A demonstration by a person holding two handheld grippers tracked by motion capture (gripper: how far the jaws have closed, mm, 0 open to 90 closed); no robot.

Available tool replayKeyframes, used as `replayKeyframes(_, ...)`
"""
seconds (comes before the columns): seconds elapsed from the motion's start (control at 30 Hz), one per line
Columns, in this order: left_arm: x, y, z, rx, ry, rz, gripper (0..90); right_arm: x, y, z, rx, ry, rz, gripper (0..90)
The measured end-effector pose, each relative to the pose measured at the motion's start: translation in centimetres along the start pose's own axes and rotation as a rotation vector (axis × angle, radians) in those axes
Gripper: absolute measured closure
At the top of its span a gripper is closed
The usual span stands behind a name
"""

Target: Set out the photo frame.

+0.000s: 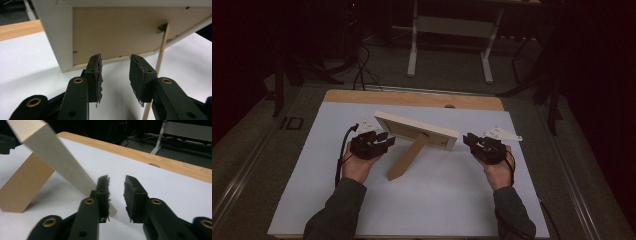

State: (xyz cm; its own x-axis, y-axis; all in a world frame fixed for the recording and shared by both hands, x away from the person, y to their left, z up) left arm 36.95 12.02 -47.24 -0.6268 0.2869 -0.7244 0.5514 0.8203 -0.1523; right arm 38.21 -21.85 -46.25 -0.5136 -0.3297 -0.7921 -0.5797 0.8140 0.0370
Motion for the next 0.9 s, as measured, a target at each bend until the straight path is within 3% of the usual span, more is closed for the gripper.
replayKeyframes(0.27, -0.7, 0.5, -0.2, 0.002, -0.027, -0.034, 71.5, -0.7, 0.0, 0.7, -0.001, -0.012, 0.034, 89.3)
replayKeyframes(0.57, -1.6, 0.6, -0.1, 0.0, -0.032, -0.044, 89.6, -1.3, 0.1, 1.0, -0.021, -0.021, 0.053, 89.8)
replayKeyframes(0.73, -2.0, 1.0, 0.0, 0.001, -0.044, -0.069, 90.0, -1.6, 0.2, 0.9, -0.029, -0.029, 0.051, 89.8)
replayKeyframes(0.9, -2.4, 0.9, 0.0, -0.004, -0.047, -0.068, 90.0, -1.9, 0.5, 0.7, -0.041, -0.036, 0.042, 89.8)
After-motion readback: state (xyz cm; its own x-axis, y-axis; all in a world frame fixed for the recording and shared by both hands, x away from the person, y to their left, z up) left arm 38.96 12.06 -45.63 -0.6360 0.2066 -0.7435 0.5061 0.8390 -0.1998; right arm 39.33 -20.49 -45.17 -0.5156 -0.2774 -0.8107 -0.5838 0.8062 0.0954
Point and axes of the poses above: each handheld gripper's, and its own axes: z roughly forward along the jaws, x roughly out of its underside, y roughly to its left, the point moved 4 cm from there along z, roughly forward along the jaws, and after that the axes turned 12 degrees about y, right-handed, at the moved point
